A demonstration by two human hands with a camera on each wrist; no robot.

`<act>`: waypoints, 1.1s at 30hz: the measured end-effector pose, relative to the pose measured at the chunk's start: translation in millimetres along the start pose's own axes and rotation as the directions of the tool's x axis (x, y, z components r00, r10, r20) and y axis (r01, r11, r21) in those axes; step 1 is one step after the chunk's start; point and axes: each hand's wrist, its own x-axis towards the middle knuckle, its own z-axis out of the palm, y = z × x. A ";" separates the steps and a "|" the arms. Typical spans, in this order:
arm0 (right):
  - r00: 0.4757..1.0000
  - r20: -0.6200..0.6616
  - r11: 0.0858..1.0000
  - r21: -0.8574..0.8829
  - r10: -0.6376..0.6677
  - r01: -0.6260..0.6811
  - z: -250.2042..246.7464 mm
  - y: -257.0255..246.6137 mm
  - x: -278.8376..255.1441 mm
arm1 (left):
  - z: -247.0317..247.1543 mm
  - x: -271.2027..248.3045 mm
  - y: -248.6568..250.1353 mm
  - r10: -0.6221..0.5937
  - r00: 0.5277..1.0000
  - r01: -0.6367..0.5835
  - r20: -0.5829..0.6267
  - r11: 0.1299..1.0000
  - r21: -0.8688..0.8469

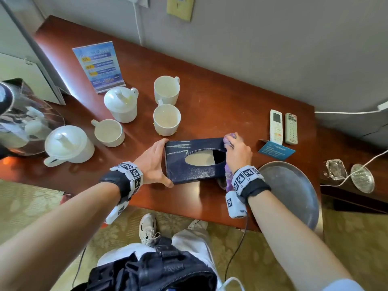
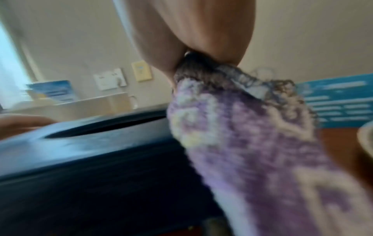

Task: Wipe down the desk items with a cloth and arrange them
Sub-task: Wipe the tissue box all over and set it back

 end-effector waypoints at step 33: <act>0.770 0.322 0.833 0.158 -0.550 0.529 74.9 -74.6 -53.8 | 1.6 -4.0 -5.8 0.009 1.000 -0.013 -0.022 0.985 -0.174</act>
